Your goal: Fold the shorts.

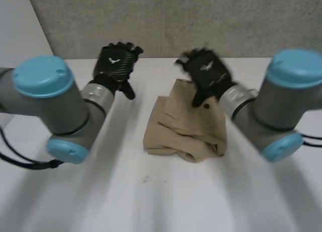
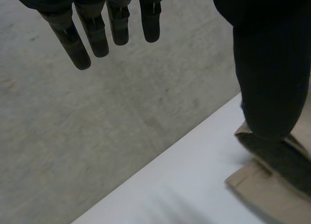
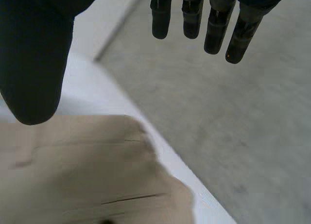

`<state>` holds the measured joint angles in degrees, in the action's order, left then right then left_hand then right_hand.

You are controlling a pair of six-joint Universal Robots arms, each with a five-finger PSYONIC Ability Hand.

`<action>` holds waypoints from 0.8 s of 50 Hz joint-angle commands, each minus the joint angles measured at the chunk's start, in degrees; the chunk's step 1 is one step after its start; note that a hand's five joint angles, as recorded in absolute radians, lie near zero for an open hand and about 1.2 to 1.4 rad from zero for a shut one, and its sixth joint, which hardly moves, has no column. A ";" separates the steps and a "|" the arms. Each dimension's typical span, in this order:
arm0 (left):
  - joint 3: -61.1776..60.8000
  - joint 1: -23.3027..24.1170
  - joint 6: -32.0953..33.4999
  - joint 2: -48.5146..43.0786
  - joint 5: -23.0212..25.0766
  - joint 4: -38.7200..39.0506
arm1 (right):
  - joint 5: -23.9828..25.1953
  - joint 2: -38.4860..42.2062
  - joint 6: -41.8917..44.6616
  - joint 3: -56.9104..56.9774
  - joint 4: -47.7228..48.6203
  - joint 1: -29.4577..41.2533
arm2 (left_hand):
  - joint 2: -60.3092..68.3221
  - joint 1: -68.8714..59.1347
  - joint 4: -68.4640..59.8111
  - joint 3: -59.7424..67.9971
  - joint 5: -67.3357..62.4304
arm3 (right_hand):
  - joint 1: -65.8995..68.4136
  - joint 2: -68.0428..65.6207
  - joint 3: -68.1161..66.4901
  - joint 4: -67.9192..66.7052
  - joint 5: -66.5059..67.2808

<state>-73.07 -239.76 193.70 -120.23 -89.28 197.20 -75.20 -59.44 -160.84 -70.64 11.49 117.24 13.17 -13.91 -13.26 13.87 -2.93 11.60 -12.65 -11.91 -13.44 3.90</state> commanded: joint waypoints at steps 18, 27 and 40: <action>10.48 6.41 1.68 -18.28 2.71 -1.91 | -5.40 2.22 -5.28 -2.92 -6.83 -4.21 | 22.62 -21.87 -22.52 21.91 -22.85 | -1.60 2.65 1.91 3.44 -3.90; 13.56 6.50 7.74 -23.29 5.78 -1.73 | -5.49 6.87 -0.18 -2.05 -6.91 -3.77 | 20.27 -19.53 -20.18 19.56 -20.50 | -1.60 2.65 1.91 3.44 -3.90; 19.19 6.76 11.17 -27.86 5.87 -1.65 | -5.84 14.52 1.32 3.93 -6.91 -3.77 | 18.74 -18.00 -18.65 18.04 -18.98 | -1.60 2.65 1.91 3.44 -3.90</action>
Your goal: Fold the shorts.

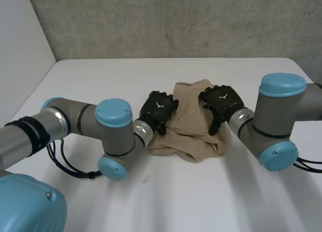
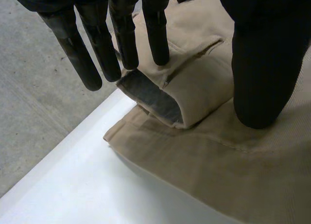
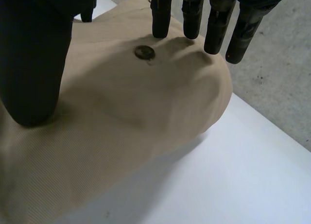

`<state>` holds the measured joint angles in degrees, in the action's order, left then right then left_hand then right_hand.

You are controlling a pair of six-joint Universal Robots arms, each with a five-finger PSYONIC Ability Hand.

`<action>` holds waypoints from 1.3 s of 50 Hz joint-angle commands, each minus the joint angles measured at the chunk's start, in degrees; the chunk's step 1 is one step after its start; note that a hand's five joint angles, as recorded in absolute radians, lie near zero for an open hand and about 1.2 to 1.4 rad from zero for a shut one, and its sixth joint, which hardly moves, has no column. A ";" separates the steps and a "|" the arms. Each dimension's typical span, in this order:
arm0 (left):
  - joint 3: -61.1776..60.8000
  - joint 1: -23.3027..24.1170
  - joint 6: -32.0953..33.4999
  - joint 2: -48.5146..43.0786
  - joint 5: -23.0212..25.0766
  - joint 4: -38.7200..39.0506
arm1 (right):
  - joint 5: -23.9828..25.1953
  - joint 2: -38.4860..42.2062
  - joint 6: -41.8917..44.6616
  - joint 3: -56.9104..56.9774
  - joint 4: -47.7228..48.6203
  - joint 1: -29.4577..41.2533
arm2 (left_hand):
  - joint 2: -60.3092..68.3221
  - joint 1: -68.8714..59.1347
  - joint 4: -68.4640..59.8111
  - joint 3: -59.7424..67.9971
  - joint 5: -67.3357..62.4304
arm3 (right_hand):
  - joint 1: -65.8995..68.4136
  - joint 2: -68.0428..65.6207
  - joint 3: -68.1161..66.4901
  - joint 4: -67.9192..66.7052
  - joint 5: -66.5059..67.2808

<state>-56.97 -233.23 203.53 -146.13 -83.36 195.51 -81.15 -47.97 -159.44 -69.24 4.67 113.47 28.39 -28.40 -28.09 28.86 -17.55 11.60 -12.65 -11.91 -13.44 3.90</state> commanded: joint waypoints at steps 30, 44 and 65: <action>6.70 1.11 2.84 -0.21 2.85 0.04 | -2.34 3.50 2.20 2.62 -0.10 -0.09 | 9.75 -9.74 -10.04 9.28 -10.59 | -1.60 2.65 1.91 3.44 -3.90; 7.05 1.81 2.93 -1.17 2.77 0.13 | -4.28 4.46 3.17 3.41 -0.19 -0.09 | 9.91 -9.90 -10.21 9.45 -10.75 | -1.60 2.65 1.91 3.44 -3.90; 13.82 1.46 4.24 -8.47 2.59 0.04 | -4.28 4.02 3.17 3.32 -0.28 -0.09 | 26.52 -26.51 -26.82 26.05 -27.36 | -1.60 2.65 1.91 3.44 -3.90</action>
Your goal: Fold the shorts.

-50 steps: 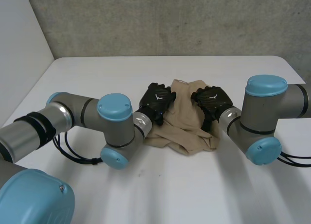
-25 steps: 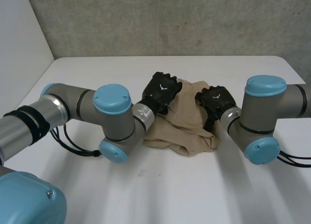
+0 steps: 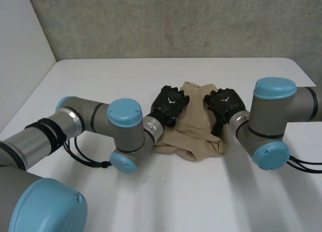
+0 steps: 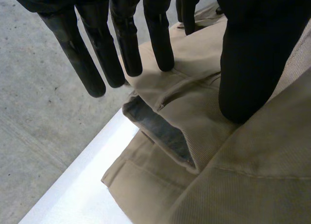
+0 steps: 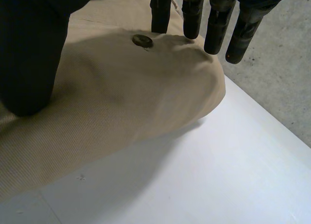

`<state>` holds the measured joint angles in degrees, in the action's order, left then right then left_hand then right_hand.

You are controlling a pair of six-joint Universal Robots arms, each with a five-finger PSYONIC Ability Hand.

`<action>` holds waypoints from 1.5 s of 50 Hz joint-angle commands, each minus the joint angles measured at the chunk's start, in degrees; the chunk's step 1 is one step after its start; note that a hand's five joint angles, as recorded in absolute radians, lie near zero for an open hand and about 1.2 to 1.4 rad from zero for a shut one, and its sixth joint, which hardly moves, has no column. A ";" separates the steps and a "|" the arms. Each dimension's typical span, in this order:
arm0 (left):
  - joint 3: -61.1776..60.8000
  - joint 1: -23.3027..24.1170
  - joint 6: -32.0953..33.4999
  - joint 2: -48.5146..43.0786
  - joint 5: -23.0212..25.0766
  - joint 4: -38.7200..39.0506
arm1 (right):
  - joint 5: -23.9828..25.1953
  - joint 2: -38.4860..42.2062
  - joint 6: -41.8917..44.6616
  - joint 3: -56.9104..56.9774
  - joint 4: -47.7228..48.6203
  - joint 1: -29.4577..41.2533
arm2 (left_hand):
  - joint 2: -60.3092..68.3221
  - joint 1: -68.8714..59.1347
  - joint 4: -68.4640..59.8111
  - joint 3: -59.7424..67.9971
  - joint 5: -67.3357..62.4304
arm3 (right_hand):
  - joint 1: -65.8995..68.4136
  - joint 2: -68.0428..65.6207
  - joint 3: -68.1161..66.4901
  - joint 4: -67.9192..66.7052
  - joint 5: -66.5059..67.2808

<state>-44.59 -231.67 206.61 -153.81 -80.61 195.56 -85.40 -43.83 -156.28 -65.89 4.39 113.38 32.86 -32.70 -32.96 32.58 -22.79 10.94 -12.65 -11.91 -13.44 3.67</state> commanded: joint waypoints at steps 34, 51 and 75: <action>-37.32 4.65 11.79 31.82 -12.19 -1.23 | 13.50 -10.84 -3.85 -0.12 -11.59 -1.58 | 47.14 -47.30 -47.04 47.42 -47.21 | -0.94 2.65 1.91 3.44 -3.67; -36.98 4.12 10.83 31.81 -12.99 0.87 | 13.51 1.02 -4.73 4.37 -12.91 -1.76 | -11.01 10.85 11.11 -10.74 10.95 | -0.94 2.65 1.91 3.44 -3.67; -16.85 -1.59 -9.66 14.86 -9.65 -14.42 | 13.51 -0.02 -4.38 3.05 -12.91 -1.85 | -18.95 18.79 19.04 -18.67 18.88 | -0.94 2.65 1.91 3.44 -3.67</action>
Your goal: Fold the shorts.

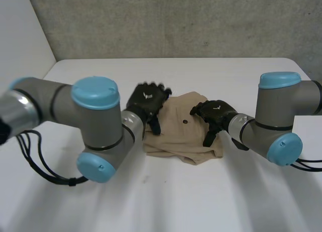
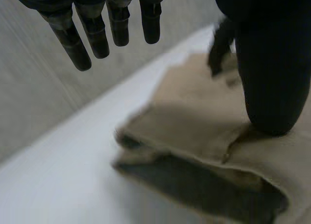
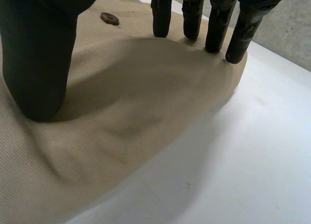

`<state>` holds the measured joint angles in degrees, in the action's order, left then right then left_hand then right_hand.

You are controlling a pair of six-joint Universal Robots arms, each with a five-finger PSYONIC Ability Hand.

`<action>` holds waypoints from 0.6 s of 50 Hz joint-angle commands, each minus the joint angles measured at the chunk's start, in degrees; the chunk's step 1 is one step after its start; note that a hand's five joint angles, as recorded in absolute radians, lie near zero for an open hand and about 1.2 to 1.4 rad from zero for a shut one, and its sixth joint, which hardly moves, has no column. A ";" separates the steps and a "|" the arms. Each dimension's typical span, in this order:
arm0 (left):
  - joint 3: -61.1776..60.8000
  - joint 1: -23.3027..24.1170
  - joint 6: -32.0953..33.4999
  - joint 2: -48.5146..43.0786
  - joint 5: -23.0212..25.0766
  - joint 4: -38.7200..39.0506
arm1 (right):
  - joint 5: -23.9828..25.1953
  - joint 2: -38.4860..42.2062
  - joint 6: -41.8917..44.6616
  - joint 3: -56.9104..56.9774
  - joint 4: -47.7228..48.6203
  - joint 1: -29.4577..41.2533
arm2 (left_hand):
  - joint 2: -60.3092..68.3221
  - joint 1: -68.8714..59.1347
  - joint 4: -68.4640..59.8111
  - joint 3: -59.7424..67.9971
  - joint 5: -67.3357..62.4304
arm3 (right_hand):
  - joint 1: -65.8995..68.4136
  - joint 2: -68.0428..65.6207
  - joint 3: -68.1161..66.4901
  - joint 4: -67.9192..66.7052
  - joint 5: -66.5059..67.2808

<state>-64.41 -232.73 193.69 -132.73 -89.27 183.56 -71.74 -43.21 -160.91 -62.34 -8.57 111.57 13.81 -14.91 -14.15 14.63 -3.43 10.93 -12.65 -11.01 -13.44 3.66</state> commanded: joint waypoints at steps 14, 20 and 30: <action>0.87 -1.77 7.58 -1.58 -3.46 -3.64 | -0.86 -5.64 0.59 -1.73 0.05 0.06 | -0.06 1.16 0.41 -0.88 -0.32 | -0.93 2.65 1.01 3.44 -3.66; -6.77 -0.71 7.23 16.23 -3.37 -1.46 | -4.98 -19.08 -0.46 -6.47 1.10 -0.73 | -0.74 1.83 1.08 -1.55 0.35 | -0.93 2.65 1.01 3.44 -3.66; -11.88 -8.00 2.76 37.62 -7.84 -1.44 | -17.55 -39.39 -7.41 -9.11 2.00 -5.13 | -0.06 1.16 0.41 -0.88 -0.32 | -0.93 2.65 1.01 3.44 -3.66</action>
